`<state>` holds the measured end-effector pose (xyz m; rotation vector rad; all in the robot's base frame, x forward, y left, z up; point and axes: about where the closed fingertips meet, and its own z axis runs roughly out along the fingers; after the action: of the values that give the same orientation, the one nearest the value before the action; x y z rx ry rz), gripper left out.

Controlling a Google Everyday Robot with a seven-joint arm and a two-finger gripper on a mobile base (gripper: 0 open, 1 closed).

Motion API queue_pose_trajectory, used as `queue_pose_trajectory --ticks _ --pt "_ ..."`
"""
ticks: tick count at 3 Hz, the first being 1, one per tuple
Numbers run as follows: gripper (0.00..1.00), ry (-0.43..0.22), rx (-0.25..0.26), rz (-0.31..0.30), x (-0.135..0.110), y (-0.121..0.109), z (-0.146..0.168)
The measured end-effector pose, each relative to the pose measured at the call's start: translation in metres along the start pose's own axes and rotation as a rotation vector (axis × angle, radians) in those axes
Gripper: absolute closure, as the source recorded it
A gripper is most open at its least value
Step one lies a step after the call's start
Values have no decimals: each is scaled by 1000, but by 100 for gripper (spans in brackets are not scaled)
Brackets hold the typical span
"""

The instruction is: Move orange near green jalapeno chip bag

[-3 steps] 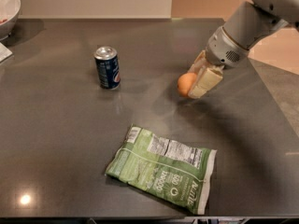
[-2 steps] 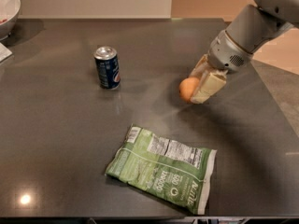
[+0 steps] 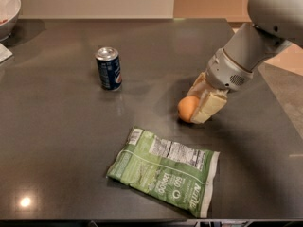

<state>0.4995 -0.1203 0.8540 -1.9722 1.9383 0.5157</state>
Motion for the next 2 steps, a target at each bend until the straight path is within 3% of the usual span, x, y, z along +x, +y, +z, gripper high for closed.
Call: queue_pose_trajectory --ticks 2 --pt "13 0 -18 -13 -2 9 12"
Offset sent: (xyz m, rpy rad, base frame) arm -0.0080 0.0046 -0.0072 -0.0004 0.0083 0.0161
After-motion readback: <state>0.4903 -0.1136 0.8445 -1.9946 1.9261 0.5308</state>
